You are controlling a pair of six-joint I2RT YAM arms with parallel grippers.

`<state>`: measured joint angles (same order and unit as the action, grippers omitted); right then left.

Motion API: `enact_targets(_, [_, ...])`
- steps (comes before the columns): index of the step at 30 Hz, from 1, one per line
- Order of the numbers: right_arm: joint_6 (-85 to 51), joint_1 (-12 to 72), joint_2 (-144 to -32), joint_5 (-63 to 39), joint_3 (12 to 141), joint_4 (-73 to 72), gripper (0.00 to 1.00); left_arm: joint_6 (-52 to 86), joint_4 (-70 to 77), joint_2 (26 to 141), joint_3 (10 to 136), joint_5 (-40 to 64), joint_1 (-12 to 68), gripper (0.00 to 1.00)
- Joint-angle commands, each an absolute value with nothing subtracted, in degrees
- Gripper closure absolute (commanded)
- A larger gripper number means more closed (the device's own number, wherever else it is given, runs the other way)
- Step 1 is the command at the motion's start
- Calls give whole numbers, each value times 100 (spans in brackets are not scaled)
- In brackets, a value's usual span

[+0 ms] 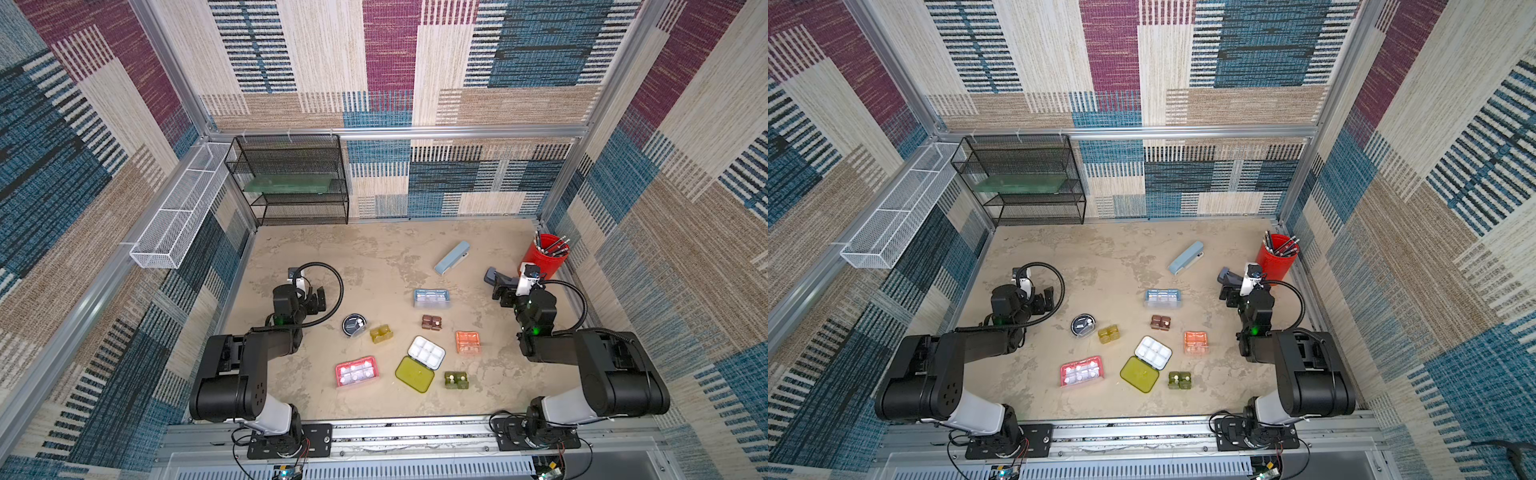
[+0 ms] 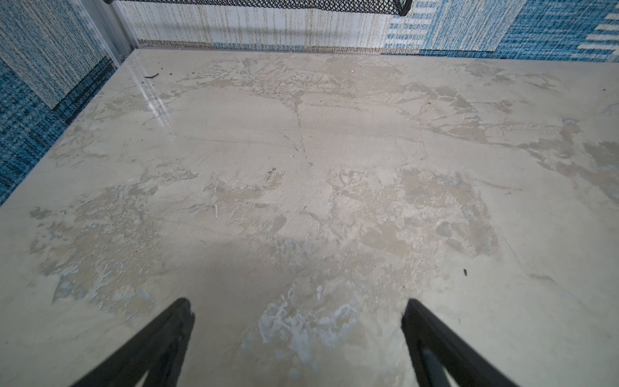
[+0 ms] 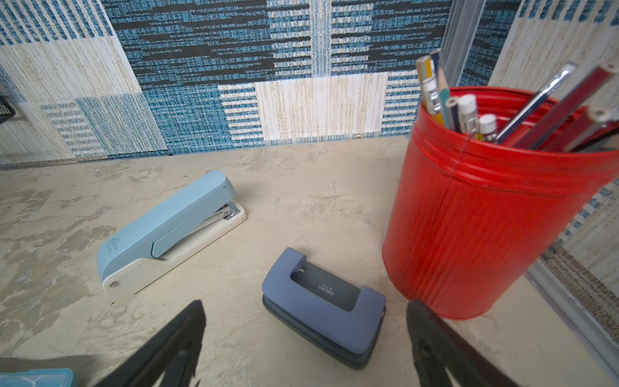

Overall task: Close pillboxes
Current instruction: Move the pillbox to the center of the board.

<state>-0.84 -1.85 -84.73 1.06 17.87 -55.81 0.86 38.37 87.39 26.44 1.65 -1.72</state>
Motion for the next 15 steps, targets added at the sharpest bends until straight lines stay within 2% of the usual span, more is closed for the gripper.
enact_targets(1, [-123, -185, -8462, 67, 1793, -5766, 5, -53, 4041, 8742, 2663, 198, -176, 0])
enact_targets(11, [-113, -168, -8417, 118, 1774, -5787, 5, -53, 4034, 8733, 2663, 198, -170, 0])
enact_targets(14, [-165, -137, -8288, 319, 2086, -5113, 5, -23, 4045, 8638, 2658, 138, -175, 0])
enact_targets(15, [-196, -126, -8246, 376, 2246, -4803, 5, 39, 3646, 8480, 2787, -29, -176, 0])
